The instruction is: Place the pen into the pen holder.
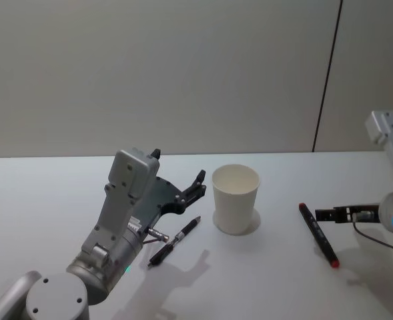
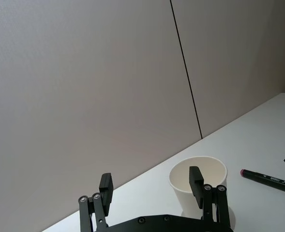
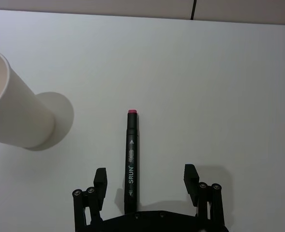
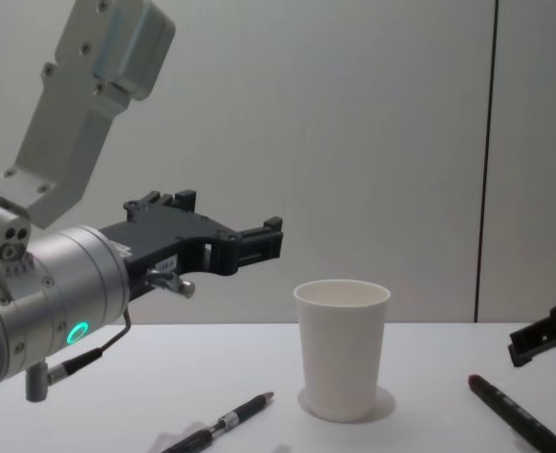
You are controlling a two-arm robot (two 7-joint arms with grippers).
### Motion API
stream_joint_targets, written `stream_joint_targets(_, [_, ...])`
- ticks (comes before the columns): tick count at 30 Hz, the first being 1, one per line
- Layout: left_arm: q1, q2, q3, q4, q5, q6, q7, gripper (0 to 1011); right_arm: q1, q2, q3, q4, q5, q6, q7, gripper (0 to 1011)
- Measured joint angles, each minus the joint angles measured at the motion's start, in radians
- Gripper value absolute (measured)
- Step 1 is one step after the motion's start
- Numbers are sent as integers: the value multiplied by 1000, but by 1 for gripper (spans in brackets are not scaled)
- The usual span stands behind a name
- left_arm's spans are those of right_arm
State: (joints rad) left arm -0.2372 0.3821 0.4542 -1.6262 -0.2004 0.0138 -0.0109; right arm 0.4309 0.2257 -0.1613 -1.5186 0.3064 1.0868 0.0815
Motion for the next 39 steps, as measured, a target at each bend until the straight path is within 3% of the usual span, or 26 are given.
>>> stream_joint_targets(18, [0,0,0,0,0,0,0,1004,73,-34,-16,132,-45,10,43,1002])
stream_joint_targets(39, [0,0,0,0,0,0,0,1004,129,-68,-37,256,-91,-34,75,1002])
